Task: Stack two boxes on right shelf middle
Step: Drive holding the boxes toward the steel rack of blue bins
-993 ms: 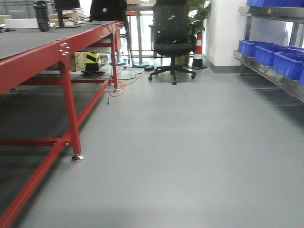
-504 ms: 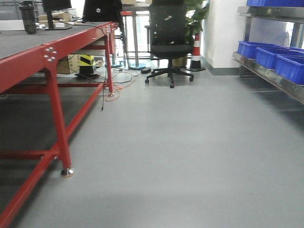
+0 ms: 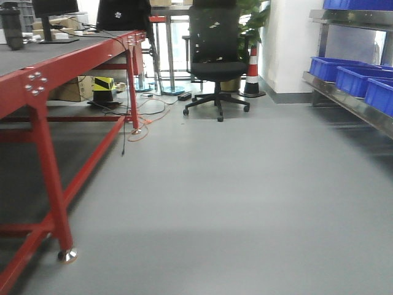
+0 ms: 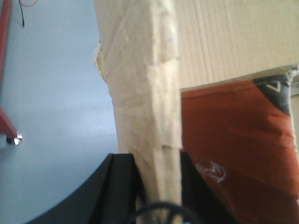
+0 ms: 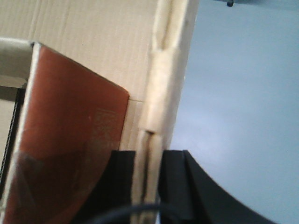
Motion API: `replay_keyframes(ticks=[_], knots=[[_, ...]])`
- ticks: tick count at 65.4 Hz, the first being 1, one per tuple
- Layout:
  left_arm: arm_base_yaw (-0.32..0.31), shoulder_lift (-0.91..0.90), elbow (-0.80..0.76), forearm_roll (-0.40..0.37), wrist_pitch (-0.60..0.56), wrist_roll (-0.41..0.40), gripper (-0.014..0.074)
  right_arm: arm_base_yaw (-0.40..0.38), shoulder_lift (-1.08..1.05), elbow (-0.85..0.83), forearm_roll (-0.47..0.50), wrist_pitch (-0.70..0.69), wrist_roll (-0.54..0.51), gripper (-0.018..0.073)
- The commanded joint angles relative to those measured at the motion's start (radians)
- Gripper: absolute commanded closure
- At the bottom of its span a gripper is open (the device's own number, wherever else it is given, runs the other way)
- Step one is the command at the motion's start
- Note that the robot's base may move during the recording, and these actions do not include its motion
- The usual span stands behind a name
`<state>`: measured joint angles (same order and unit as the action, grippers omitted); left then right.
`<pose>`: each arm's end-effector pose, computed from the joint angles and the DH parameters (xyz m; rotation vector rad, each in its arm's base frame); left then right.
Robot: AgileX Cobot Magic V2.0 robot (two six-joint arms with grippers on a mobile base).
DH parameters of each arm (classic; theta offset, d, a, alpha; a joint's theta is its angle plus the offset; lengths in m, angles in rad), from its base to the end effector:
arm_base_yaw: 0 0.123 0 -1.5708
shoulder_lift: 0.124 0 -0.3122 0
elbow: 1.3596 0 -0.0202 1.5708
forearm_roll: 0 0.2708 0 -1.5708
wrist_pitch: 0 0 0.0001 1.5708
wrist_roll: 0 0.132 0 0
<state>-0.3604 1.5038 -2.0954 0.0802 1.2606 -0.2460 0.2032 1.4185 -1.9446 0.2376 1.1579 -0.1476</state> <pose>0.3085 -0.1055 0.5481 0.1055 2.1582 -0.2554 0.2997 0.0908 0.5418 -0.3961 2.0695 0.3201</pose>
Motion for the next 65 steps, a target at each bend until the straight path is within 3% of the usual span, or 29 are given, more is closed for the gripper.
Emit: replay_keyframes(ticks=[1, 65], knots=[[0.006, -0.022, -0.016, 0.017, -0.039, 0.000, 0.0708, -0.009, -0.011, -0.010, -0.028, -0.049, -0.008, 0.0712], [0.006, -0.022, -0.016, 0.020, -0.057, 0.000, 0.0708, -0.009, -0.011, -0.010, -0.028, -0.074, -0.008, 0.0712]])
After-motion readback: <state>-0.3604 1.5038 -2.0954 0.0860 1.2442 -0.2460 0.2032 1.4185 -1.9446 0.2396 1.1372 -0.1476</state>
